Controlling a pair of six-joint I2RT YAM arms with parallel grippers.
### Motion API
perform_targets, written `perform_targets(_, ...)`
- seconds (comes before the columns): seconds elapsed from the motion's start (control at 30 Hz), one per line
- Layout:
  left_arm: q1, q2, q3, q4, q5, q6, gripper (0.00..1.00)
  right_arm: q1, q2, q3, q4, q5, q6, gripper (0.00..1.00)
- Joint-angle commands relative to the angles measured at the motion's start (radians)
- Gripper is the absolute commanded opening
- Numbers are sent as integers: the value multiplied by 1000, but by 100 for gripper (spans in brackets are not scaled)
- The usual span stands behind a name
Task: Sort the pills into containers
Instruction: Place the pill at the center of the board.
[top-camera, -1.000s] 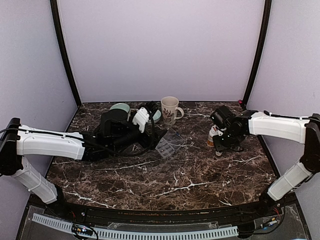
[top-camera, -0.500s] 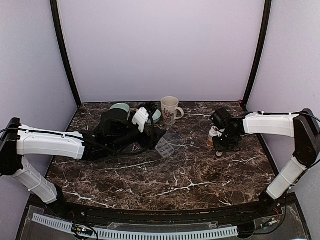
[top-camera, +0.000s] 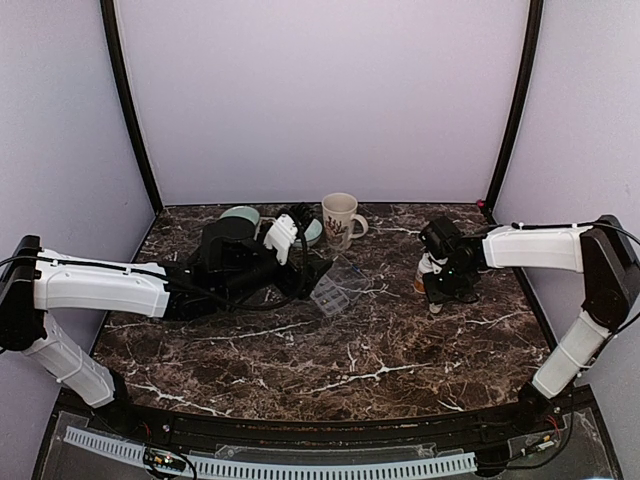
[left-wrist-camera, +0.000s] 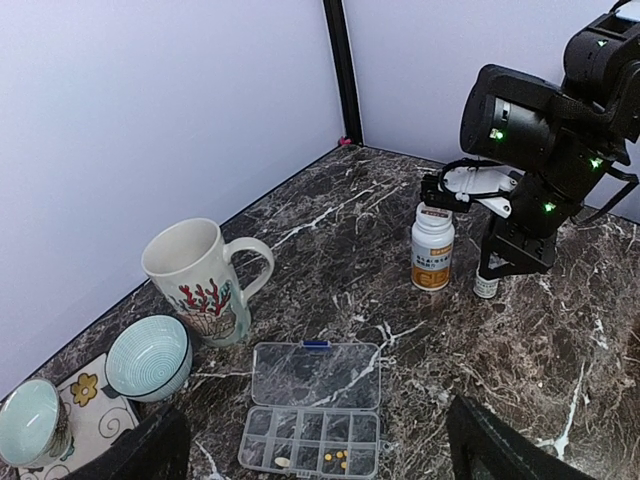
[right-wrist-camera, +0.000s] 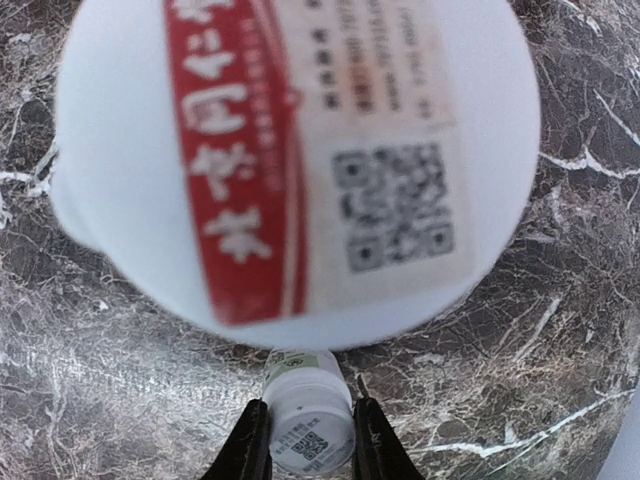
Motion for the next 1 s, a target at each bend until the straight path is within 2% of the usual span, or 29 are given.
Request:
perform_targets(0.0,7,-7,16,-1,4,-15,92,-34,-4,-18,1,8,-7,15)
perform_targets(0.3,8,-8,13,-1,7,-16,92,-100,-5,4,5,11,-26,15)
perform_targets(0.97,8,0,19,-3,14,-18,92,-202,119,91,52,-3,-70,16)
